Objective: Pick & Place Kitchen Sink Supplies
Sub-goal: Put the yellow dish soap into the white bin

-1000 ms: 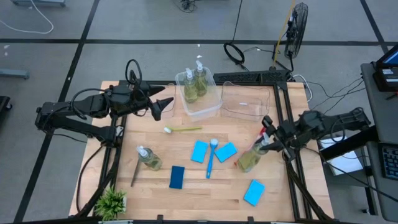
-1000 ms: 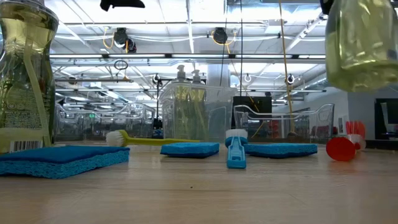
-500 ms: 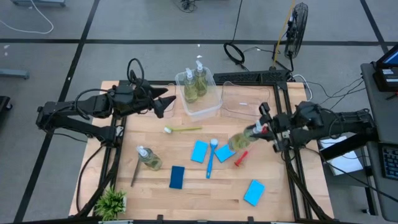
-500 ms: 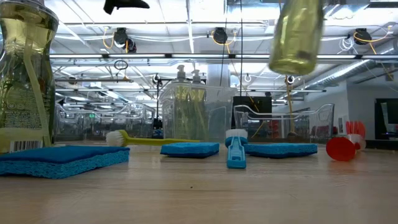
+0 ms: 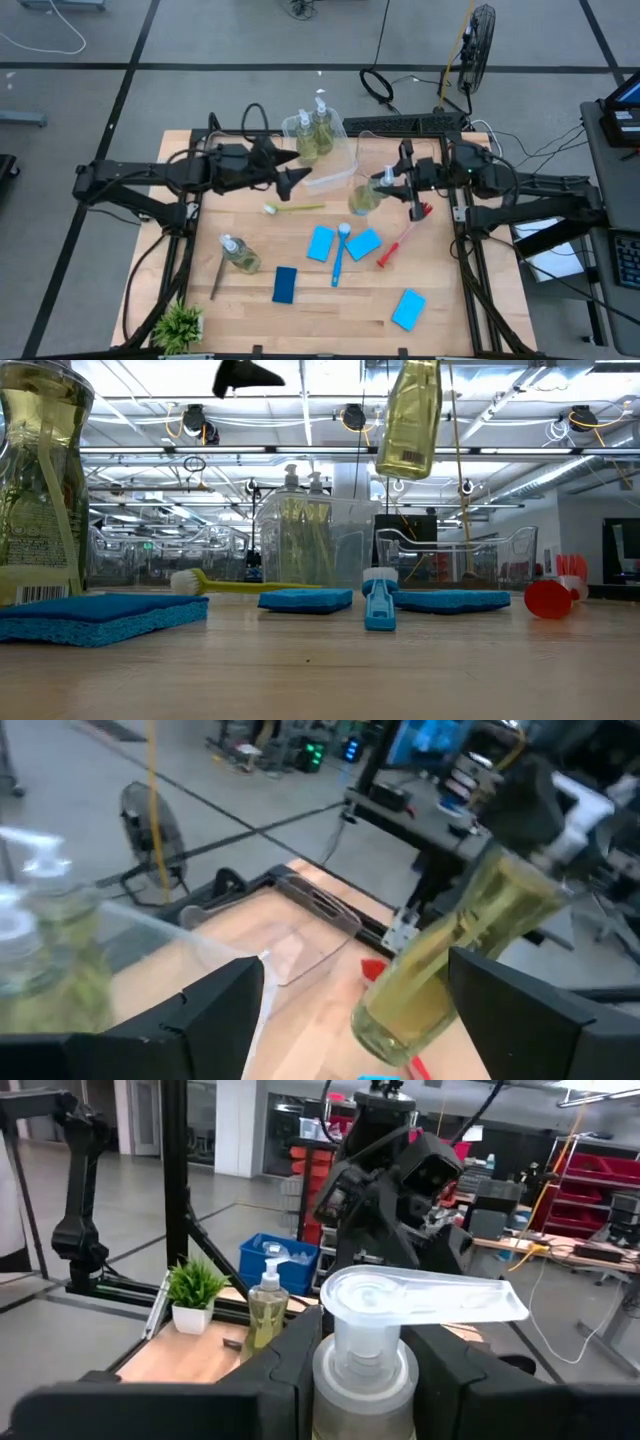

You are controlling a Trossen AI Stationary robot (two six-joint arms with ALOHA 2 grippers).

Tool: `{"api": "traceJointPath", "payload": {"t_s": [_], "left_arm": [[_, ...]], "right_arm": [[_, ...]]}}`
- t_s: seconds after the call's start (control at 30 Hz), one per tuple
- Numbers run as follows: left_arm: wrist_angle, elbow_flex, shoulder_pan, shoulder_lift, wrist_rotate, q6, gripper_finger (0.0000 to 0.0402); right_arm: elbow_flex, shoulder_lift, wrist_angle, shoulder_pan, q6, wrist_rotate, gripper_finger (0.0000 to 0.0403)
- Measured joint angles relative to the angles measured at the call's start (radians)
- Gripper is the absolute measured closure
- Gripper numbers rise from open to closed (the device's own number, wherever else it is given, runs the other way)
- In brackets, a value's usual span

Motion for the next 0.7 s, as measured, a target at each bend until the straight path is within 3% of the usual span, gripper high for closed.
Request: {"api": "traceJointPath", "payload": {"t_s": [0.27, 0.7], "left_arm": [[0.289, 0.000, -0.030, 0.143, 0.045, 0.174, 0.0071], [0.358, 0.000, -0.051, 0.204, 0.046, 0.206, 0.0028]], "right_arm": [[0.013, 0.038, 0.085, -0.039, 0.077, -0.003, 0.0305], [0.013, 0.161, 0.226, -0.067, 0.202, -0.021, 0.0305]]}}
